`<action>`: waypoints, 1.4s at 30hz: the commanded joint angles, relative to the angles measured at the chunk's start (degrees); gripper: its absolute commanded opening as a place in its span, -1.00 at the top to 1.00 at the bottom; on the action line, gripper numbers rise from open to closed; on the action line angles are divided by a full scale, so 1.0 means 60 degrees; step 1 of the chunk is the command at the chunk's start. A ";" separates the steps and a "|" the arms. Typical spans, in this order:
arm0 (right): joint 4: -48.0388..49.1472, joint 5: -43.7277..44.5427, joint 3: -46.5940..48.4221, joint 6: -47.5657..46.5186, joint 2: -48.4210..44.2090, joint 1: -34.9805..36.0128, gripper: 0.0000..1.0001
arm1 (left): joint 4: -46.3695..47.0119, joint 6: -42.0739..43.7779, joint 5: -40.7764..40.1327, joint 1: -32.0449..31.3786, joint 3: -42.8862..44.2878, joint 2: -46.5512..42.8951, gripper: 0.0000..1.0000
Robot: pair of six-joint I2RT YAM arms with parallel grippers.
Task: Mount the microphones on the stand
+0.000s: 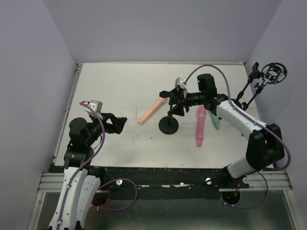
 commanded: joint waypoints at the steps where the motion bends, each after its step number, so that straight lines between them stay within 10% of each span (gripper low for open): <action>1: 0.0025 0.0172 -0.0216 -0.0113 -0.0462 -0.0050 -0.35 | 0.0231 0.0015 0.0387 0.0012 -0.0116 0.0059 -0.97; 16: -0.0996 0.0186 -0.0202 0.0124 -0.1370 -0.1149 -1.00 | 0.0656 -0.0512 0.1222 -0.0046 -0.0205 0.0935 -0.97; 23: -0.2523 0.0171 -0.0245 0.0018 -0.2292 -0.1339 -1.00 | -0.0996 -0.0236 -0.0371 -0.1303 0.1624 0.3541 -0.97; 42: -0.0634 -0.0854 -0.3029 0.2231 -0.3524 -0.2863 -1.00 | -0.3724 0.1714 -0.3349 -0.3884 0.7997 1.2068 -0.96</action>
